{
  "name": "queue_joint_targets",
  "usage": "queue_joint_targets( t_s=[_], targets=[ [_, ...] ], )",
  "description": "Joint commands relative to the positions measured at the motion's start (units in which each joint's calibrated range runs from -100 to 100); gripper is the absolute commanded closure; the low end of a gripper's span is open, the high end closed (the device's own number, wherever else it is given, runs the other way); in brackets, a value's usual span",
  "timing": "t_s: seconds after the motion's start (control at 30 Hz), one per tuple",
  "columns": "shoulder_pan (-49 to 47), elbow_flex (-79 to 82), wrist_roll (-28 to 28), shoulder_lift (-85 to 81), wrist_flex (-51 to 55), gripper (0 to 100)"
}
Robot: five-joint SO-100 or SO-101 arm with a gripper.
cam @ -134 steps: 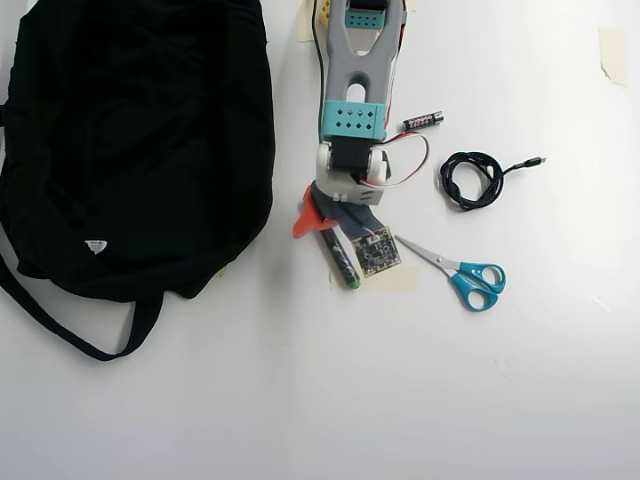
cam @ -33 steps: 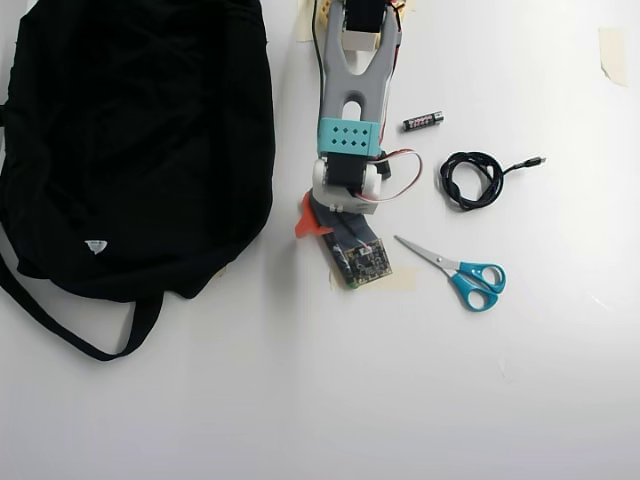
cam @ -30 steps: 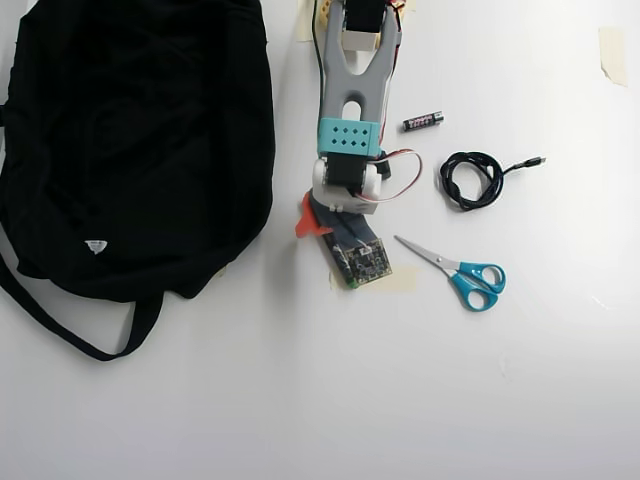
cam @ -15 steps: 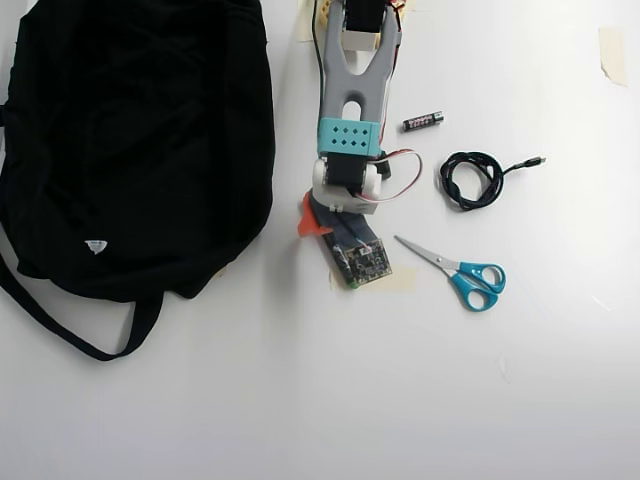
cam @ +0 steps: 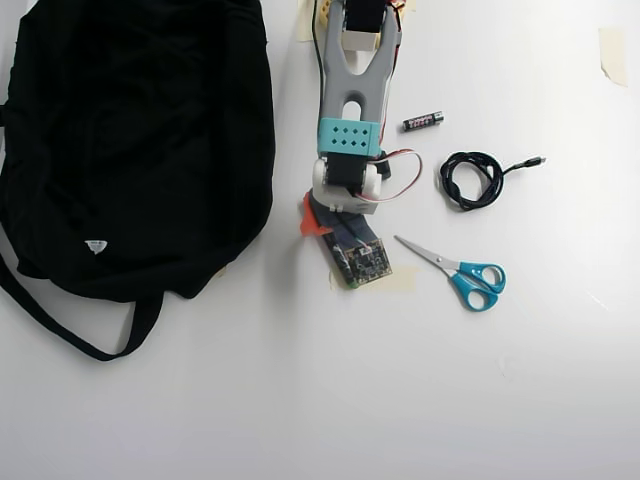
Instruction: Put the green marker into the black bag
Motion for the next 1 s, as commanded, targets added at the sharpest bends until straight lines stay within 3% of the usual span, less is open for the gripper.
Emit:
queue_joint_targets(
  t_s=[0.0, 0.97],
  targets=[
    [-0.1, -2.2, 0.3, -0.5, 0.4, 74],
    [0.1, -2.3, 0.4, -0.7, 0.4, 80]
  ],
)
